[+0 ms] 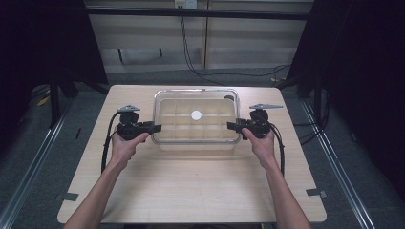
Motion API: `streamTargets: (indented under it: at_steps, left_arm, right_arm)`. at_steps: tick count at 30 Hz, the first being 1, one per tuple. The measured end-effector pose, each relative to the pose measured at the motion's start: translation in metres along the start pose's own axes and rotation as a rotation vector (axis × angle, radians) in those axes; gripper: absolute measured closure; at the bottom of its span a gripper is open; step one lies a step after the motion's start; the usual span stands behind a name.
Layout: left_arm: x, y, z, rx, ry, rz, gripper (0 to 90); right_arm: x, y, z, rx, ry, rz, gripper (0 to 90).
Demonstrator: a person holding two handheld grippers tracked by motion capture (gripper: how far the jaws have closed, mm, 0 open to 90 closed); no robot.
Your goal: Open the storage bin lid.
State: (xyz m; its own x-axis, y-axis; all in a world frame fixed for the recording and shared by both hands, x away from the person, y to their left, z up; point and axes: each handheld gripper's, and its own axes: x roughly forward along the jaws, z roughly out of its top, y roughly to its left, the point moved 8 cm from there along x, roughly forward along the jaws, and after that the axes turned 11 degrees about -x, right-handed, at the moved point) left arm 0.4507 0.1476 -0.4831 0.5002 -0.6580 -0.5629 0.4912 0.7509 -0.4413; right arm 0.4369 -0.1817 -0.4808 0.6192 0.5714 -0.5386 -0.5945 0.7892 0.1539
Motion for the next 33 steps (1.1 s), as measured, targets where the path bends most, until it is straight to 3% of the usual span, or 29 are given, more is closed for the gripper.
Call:
streamTargets:
  at_steps: [20,33]
  left_arm:
    - [-0.012,-0.001,0.005,0.009,-0.046,-0.006,63.5]
    - [-0.021,-0.004,0.006,0.021,-0.064,-0.041,68.3]
  right_arm:
    - [-0.008,0.001,0.004,0.032,-0.034,0.018,58.9]
    - [-0.015,0.004,0.007,0.04,-0.044,0.017,62.8]
